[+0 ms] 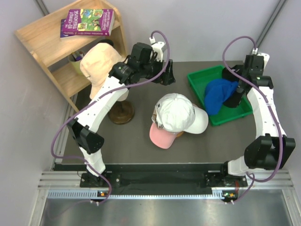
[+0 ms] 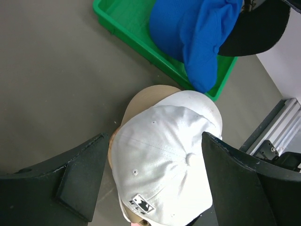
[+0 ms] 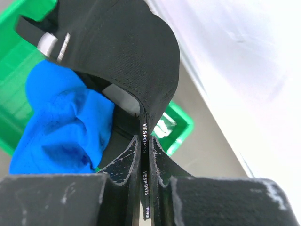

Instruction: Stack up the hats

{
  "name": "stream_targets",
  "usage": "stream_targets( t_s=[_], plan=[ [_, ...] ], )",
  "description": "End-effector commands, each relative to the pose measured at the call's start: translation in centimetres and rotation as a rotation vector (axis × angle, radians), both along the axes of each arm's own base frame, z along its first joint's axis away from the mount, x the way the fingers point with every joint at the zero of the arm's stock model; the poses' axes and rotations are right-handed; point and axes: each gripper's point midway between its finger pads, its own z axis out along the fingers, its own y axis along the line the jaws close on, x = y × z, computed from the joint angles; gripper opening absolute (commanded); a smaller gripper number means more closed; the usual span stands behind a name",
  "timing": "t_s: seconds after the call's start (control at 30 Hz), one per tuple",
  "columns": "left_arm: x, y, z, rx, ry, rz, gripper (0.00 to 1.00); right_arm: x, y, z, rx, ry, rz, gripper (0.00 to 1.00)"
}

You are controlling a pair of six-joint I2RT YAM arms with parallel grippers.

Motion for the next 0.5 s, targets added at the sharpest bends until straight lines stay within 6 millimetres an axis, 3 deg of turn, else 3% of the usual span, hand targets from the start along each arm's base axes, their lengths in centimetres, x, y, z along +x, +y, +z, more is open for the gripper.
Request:
stream_targets(
  t_s=[0.0, 0.1, 0.23, 0.47],
  plan=[
    [1.1, -1.1, 2.3, -0.074, -0.062, -0.026, 0.85, -1.7, -1.6, 5.7, -0.096, -0.111, -0.075, 0.06],
    [1.3, -1.3, 2.6, -0.088, -0.068, -0.029, 0.85, -1.7, -1.3, 6.8, -0.083, -0.138, -0.066, 0.04],
    [1.8, -1.7, 3.1, -0.122, -0.071, -0.034, 0.85, -1.7, -0.6, 11.0, -0.079, -0.261, -0.039, 0.05],
    [2.7, -1.6, 3.8, -0.147, -0.075, -0.016, 0.85, -2.1, -1.6, 17.0, -0.167, -0.337, -0.065, 0.05]
  ],
)
